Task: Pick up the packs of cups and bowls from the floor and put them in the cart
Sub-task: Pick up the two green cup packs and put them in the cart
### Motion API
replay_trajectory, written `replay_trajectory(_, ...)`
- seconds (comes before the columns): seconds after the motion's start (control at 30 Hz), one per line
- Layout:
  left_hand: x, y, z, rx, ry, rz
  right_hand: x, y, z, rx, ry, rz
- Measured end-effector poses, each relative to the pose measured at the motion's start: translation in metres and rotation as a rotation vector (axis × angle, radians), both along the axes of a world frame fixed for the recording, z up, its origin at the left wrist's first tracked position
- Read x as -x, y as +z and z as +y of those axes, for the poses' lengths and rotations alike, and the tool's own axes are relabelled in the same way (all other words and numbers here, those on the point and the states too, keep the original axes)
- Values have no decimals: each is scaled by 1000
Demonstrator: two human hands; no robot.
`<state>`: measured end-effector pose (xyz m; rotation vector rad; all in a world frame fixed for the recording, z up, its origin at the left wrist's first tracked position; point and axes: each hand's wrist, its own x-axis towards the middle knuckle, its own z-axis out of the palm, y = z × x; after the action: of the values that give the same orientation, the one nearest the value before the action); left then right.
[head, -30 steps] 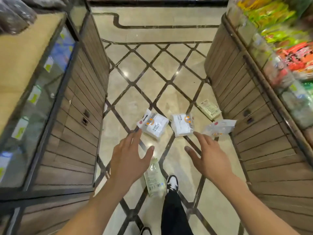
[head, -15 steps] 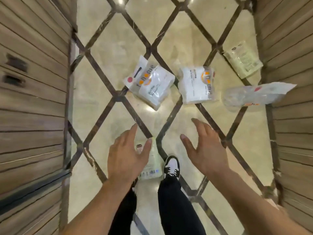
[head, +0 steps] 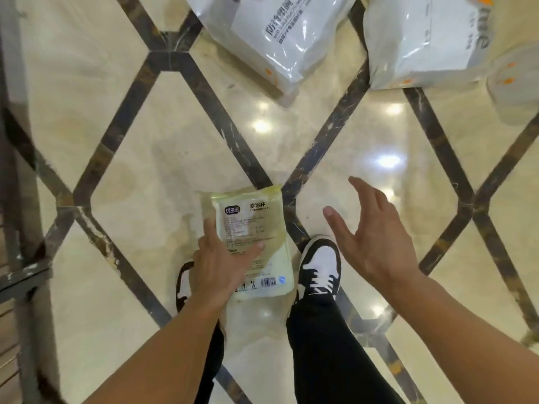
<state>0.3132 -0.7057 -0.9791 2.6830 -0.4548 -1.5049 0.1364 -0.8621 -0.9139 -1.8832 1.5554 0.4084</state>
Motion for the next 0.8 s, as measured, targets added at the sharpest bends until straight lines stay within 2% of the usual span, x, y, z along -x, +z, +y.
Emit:
replay_trajectory(0.13, 15, -41, 3, 65, 310, 103, 13, -32, -10, 14, -1, 40)
replay_trajectory(0.23, 19, -57, -1, 90, 490, 111, 18, -43, -18, 13, -18, 27)
replay_trajectory(0.4, 8, -62, -6, 19, 486, 52, 24, -42, -38, 20, -16, 1)
replay_trajectory(0.57, -4, -39, -39, -33, 297, -20, 33, -21, -65, 33, -36, -42)
replay_trajectory(0.8, -6, 35, -135, 230, 410, 37, 45, 31, -117, 106, -50, -79)
